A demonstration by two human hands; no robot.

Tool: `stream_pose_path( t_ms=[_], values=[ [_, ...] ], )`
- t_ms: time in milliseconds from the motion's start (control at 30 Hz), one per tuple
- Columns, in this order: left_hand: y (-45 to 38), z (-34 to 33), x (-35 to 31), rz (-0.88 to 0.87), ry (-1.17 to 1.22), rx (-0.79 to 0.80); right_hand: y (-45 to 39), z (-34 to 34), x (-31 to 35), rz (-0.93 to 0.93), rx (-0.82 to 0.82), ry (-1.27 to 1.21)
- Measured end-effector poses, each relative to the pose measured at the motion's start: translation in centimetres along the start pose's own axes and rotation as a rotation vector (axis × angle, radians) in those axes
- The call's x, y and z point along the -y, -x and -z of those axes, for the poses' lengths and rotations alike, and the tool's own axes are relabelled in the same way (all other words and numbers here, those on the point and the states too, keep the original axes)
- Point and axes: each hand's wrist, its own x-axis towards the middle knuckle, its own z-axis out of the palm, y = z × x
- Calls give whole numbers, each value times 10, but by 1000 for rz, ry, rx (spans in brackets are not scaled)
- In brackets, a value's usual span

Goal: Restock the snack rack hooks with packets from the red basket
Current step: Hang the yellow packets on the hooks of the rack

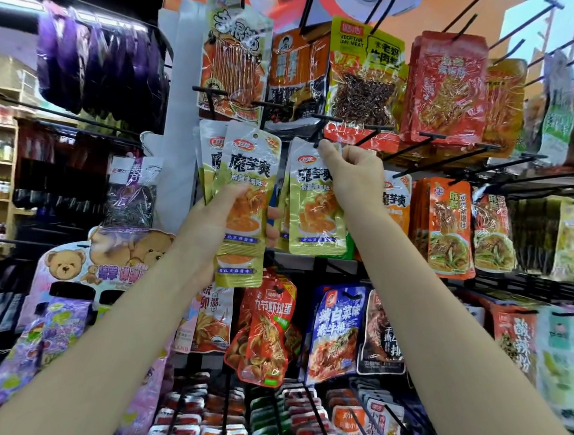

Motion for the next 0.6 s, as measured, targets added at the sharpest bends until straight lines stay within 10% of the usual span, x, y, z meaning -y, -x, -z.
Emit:
stream_pose_path(
  t_ms=[600],
  values=[
    [-3, 2, 3, 17, 11, 5, 28, -9, -31, 446, -42, 472]
  ],
)
